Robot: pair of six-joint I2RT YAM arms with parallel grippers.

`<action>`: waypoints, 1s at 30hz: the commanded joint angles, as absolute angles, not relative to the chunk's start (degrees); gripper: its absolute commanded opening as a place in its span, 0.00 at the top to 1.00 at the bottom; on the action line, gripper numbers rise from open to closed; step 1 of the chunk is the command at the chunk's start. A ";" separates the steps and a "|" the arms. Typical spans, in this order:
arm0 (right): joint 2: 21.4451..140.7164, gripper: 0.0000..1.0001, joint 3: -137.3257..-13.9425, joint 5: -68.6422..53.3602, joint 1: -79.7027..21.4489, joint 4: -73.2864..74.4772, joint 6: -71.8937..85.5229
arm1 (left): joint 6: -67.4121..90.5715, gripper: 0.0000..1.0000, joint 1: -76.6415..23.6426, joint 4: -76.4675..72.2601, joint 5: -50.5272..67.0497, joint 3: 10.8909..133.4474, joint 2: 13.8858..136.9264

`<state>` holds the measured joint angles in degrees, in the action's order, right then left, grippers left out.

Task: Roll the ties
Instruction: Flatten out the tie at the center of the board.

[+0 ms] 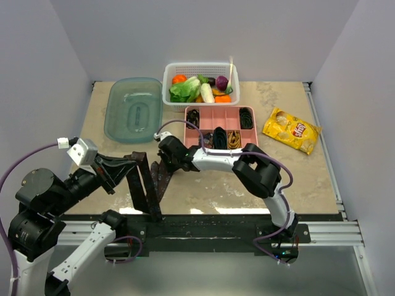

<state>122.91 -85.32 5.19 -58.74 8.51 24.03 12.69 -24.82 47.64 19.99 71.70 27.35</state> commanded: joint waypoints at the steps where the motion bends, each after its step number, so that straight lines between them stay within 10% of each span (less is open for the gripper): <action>1: 119.63 1.00 -78.16 5.98 -58.62 19.68 25.22 | 11.25 1.00 -24.87 45.35 20.22 72.68 27.86; 30: 81.83 1.00 -45.44 22.14 -31.31 40.86 39.38 | 16.18 1.00 -24.87 8.78 41.39 53.96 45.34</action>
<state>84.42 -45.19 14.98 -35.57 34.33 39.03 15.92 -24.82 16.69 35.57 53.91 40.58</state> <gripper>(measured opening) 0.007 0.040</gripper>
